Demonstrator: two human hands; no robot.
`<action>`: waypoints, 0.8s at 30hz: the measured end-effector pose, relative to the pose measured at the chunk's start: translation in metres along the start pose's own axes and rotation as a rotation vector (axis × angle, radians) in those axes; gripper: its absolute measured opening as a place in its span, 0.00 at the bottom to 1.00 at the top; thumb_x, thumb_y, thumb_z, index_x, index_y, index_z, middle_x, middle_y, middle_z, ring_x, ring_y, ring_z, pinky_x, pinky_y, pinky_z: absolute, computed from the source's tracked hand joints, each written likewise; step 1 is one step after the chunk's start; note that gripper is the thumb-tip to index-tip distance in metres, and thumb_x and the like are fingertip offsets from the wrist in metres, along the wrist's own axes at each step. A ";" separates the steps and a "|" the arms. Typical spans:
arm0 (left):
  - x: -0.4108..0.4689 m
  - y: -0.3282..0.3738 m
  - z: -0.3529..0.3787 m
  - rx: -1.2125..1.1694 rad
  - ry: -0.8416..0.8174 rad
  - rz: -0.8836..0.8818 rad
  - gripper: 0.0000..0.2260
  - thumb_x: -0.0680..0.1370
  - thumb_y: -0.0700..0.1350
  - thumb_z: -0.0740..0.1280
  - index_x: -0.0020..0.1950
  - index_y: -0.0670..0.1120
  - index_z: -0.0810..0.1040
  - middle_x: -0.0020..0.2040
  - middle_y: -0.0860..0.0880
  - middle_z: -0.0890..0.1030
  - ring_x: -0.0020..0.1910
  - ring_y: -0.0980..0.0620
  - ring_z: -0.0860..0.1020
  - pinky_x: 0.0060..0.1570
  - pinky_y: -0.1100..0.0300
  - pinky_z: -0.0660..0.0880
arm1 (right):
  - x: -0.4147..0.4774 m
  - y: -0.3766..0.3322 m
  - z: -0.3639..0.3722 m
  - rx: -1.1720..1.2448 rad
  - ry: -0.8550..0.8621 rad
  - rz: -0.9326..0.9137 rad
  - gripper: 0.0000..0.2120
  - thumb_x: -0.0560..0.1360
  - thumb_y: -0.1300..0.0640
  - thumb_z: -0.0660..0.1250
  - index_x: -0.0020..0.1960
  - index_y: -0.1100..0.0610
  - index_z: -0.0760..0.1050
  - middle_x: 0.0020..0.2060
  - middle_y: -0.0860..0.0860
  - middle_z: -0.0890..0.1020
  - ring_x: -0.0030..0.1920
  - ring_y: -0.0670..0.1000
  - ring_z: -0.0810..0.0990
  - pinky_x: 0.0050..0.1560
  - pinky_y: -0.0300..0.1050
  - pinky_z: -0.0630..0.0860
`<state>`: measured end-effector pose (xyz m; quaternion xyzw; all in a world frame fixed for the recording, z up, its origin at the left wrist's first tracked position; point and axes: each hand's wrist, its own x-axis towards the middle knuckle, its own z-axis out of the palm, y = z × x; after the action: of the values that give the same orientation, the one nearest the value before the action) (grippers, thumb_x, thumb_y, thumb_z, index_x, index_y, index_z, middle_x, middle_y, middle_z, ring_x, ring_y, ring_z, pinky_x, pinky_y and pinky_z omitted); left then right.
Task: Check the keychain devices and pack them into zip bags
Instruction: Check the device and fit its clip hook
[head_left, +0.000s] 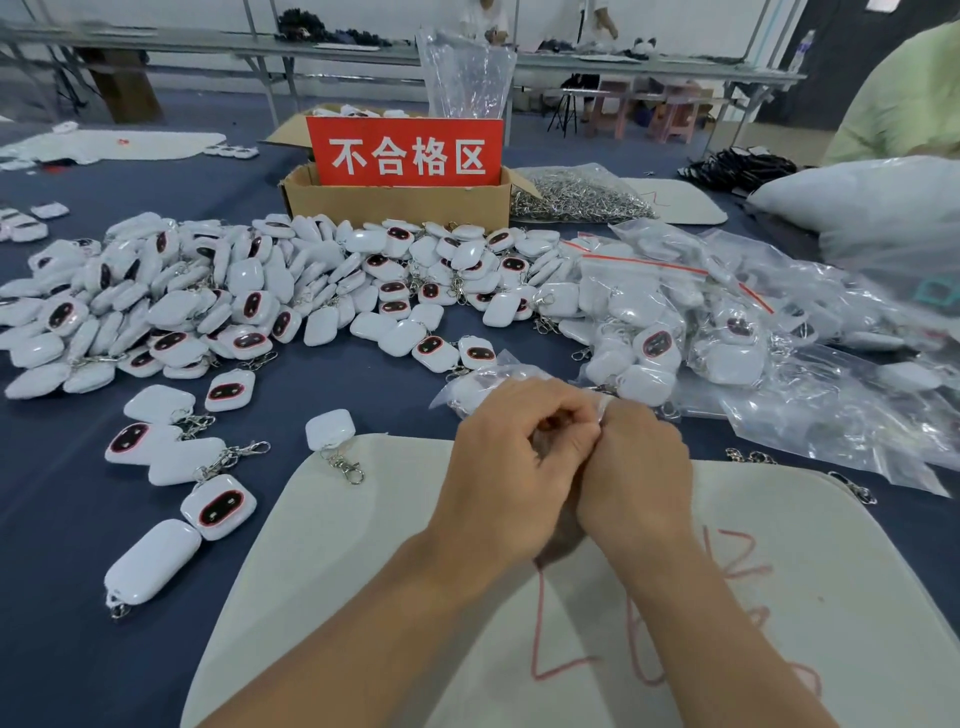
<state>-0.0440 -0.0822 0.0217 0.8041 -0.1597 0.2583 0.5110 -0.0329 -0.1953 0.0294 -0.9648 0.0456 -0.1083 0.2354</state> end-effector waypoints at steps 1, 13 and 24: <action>0.000 -0.001 0.000 -0.045 -0.006 -0.048 0.06 0.75 0.40 0.73 0.45 0.52 0.82 0.44 0.59 0.82 0.45 0.60 0.79 0.47 0.71 0.71 | 0.000 -0.001 0.000 0.009 0.023 0.044 0.10 0.76 0.56 0.64 0.38 0.50 0.66 0.46 0.55 0.82 0.51 0.65 0.80 0.43 0.51 0.67; 0.031 -0.041 -0.047 0.471 0.161 -0.419 0.17 0.78 0.39 0.67 0.63 0.55 0.82 0.56 0.56 0.84 0.60 0.53 0.76 0.61 0.58 0.70 | -0.003 0.001 -0.014 0.542 0.594 0.077 0.07 0.71 0.55 0.66 0.41 0.45 0.81 0.34 0.39 0.80 0.42 0.44 0.80 0.46 0.33 0.72; 0.034 -0.059 -0.050 0.583 -0.134 -0.358 0.31 0.76 0.32 0.63 0.79 0.49 0.67 0.79 0.51 0.64 0.78 0.50 0.61 0.74 0.57 0.59 | -0.006 0.000 -0.005 0.191 -0.049 -0.048 0.14 0.73 0.62 0.65 0.47 0.46 0.85 0.43 0.46 0.83 0.53 0.53 0.79 0.59 0.52 0.74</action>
<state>0.0021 -0.0118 0.0147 0.9467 0.0312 0.1462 0.2853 -0.0399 -0.1965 0.0329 -0.9411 0.0063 -0.0943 0.3245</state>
